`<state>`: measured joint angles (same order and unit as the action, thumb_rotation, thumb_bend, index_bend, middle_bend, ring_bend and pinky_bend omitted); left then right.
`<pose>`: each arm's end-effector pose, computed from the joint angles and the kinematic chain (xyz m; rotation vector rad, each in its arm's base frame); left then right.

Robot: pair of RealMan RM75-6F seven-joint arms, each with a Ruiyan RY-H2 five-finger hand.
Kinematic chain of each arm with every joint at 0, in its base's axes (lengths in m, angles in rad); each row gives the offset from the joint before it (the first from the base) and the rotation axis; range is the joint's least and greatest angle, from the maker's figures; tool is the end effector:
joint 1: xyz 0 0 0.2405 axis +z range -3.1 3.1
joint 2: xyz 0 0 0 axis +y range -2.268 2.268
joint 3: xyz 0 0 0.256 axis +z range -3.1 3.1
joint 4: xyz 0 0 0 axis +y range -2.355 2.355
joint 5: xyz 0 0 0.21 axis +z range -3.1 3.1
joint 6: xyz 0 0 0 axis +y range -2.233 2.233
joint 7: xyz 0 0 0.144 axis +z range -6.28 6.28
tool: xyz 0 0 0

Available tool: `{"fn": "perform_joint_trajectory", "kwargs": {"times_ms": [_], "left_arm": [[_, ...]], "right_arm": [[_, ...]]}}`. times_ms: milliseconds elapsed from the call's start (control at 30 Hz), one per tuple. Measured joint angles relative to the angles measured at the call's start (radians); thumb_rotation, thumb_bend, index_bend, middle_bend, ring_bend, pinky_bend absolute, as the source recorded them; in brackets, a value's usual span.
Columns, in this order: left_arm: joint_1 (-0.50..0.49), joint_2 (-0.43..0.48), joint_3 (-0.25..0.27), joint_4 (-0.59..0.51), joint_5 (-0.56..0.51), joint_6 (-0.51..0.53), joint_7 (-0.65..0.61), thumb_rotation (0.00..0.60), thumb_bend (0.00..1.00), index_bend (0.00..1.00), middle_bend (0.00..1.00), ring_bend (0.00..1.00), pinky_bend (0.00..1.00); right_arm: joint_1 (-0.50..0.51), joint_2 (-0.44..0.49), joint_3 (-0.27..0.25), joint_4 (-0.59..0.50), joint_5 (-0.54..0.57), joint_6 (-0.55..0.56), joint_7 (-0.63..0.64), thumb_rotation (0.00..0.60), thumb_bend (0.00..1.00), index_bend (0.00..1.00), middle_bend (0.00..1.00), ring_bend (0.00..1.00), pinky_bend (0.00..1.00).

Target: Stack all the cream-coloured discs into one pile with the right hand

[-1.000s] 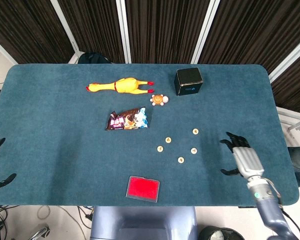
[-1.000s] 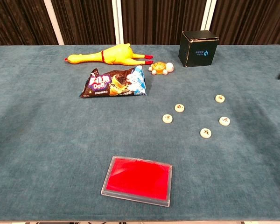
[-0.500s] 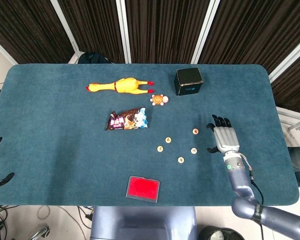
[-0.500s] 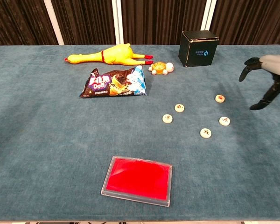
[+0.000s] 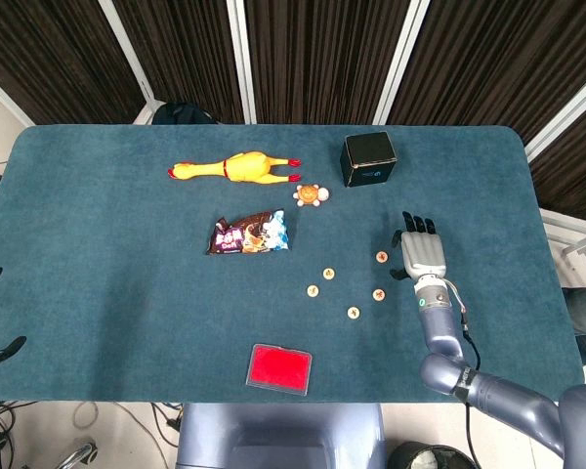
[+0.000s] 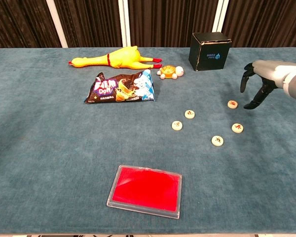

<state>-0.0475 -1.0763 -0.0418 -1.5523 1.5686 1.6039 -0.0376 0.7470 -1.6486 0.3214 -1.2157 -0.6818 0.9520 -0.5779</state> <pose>-0.3158 0.1676 0.1888 -1.3807 -0.7655 -0.9361 -0.2126 -0.3973 -0.0011 1.4774 -1.0720 0.6443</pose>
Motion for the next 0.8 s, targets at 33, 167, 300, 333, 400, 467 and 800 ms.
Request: {"fn": "perform_joint_trajectory", "kwargs": {"times_ms": [33,167,300,333,400,467,800], "left_arm": [[0.0,0.0,0.0,0.0,0.0,0.0,-0.001,0.6,0.1,0.11,0.0,0.0,0.03],[0.0,0.001,0.0,0.0,-0.002,-0.002,-0.002,0.6,0.1,0.11,0.0,0.0,0.03],[0.0,0.002,-0.001,0.0,-0.003,-0.003,-0.004,0.6,0.1,0.11,0.0,0.0,0.03],[0.0,0.002,-0.001,0.0,-0.004,-0.003,-0.004,0.6,0.1,0.11,0.0,0.0,0.03],[0.0,0.003,-0.002,0.0,-0.005,-0.004,-0.005,0.6,0.1,0.11,0.0,0.0,0.03],[0.0,0.003,-0.002,0.0,-0.006,-0.005,-0.006,0.6,0.1,0.11,0.0,0.0,0.03],[0.0,0.004,-0.004,0.002,-0.011,-0.008,-0.009,0.6,0.1,0.11,0.0,0.0,0.03]], "right_arm": [[0.005,-0.006,0.002,0.007,0.004,0.0,-0.003,0.6,0.29,0.46,0.0,0.0,0.0],[0.026,-0.028,0.01,0.035,0.026,0.0,-0.014,0.6,0.31,0.46,0.0,0.0,0.0],[0.044,-0.053,0.014,0.067,0.042,-0.003,-0.024,0.6,0.31,0.46,0.0,0.0,0.0],[0.048,-0.06,0.014,0.076,0.046,-0.005,-0.025,0.6,0.31,0.46,0.0,0.0,0.0],[0.053,-0.069,0.014,0.088,0.052,-0.008,-0.027,0.6,0.31,0.46,0.0,0.0,0.0],[0.057,-0.078,0.013,0.101,0.058,-0.01,-0.031,0.6,0.31,0.46,0.0,0.0,0.0],[0.071,-0.123,0.002,0.169,0.079,-0.032,-0.038,0.6,0.32,0.46,0.0,0.0,0.0]]}}
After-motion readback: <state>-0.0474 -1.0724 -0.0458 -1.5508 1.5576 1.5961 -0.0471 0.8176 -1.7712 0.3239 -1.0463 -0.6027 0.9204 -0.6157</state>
